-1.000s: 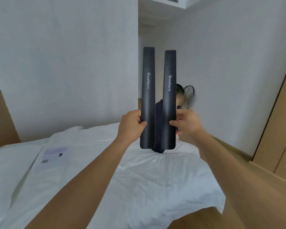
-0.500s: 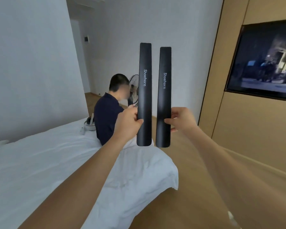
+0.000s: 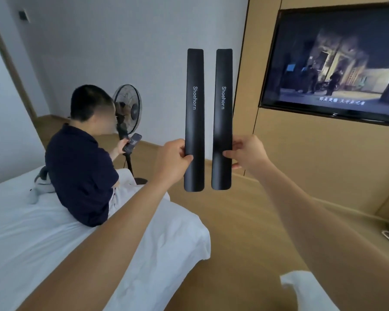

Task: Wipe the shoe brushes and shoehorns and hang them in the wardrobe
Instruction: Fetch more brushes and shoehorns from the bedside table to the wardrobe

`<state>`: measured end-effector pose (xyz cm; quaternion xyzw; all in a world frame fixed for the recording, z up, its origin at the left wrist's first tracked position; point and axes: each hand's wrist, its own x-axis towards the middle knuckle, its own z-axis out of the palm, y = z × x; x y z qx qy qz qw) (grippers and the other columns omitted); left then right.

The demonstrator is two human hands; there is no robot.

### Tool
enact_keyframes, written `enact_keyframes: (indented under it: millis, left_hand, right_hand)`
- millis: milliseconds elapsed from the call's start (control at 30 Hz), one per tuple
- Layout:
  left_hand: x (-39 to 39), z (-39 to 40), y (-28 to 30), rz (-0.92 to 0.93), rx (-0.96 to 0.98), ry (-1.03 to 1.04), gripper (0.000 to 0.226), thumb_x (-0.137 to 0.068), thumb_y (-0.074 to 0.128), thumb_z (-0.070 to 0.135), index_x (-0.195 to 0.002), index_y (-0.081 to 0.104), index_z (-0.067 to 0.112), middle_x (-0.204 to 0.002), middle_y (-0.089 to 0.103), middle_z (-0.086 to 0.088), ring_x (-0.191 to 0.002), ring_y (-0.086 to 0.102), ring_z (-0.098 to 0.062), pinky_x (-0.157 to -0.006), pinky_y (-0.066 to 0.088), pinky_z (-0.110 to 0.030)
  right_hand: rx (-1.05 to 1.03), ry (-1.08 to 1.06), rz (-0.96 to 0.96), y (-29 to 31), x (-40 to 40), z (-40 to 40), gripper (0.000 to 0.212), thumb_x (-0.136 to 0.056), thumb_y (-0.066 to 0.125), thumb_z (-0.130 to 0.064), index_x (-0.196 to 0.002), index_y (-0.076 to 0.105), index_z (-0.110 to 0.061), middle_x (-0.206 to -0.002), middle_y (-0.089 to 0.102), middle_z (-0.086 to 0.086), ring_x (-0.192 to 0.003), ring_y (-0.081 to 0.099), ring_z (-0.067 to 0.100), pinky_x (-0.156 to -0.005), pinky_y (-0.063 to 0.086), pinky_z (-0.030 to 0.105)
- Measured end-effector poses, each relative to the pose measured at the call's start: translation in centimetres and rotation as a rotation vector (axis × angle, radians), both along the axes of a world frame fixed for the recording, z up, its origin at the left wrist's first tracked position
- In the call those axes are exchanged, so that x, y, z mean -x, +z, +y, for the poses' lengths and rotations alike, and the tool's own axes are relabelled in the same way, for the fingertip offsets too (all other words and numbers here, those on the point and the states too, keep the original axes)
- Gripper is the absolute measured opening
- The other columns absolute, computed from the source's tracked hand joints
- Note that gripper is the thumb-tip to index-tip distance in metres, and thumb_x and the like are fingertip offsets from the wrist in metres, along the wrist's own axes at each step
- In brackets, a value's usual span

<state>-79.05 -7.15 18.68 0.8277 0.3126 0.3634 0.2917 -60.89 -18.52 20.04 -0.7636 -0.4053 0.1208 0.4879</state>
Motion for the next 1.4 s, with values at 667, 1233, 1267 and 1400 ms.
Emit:
enact_keyframes:
  millis: [667, 1233, 1267, 1400]
  left_hand:
    - [-26.7, 9.7, -4.0, 0.011, 0.095, -0.005, 0.003, -0.086, 0.065, 0.005, -0.09, 0.064, 0.005, -0.08, 0.07, -0.016, -0.075, 0.068, -0.033, -0.068, 0.059, -0.051]
    - [-45.8, 19.0, -4.3, -0.035, 0.134, 0.143, 0.003, -0.087, 0.064, 0.005, -0.09, 0.063, 0.005, -0.081, 0.07, -0.014, -0.077, 0.068, -0.032, -0.069, 0.059, -0.051]
    - [-46.9, 20.2, -4.4, -0.038, 0.133, 0.147, 0.003, -0.087, 0.064, 0.005, -0.089, 0.063, 0.005, -0.081, 0.07, -0.014, -0.077, 0.068, -0.033, -0.069, 0.059, -0.052]
    - [-51.2, 26.5, -4.7, -0.059, 0.111, 0.155, 0.005, -0.087, 0.065, 0.005, -0.09, 0.065, 0.008, -0.08, 0.071, -0.008, -0.076, 0.068, -0.028, -0.069, 0.06, -0.049]
  right_hand:
    - [-0.003, 0.011, 0.13, -4.6, -26.7, 10.0, 0.029, -0.085, 0.073, 0.002, -0.111, 0.071, -0.011, -0.094, 0.074, 0.008, -0.083, 0.074, 0.026, -0.067, 0.064, 0.044]
    - [0.002, 0.184, 0.135, -5.0, -47.4, 21.3, 0.025, -0.086, 0.071, 0.002, -0.107, 0.072, -0.012, -0.092, 0.075, 0.01, -0.083, 0.074, 0.024, -0.065, 0.064, 0.038]
    - [0.002, 0.187, 0.13, -5.2, -48.4, 22.5, 0.025, -0.086, 0.071, 0.002, -0.107, 0.073, -0.012, -0.091, 0.075, 0.01, -0.083, 0.074, 0.024, -0.065, 0.064, 0.037]
    - [0.015, 0.205, 0.101, -5.2, -52.5, 28.1, 0.023, -0.086, 0.072, 0.0, -0.104, 0.072, -0.015, -0.09, 0.074, 0.005, -0.083, 0.073, 0.022, -0.065, 0.063, 0.034]
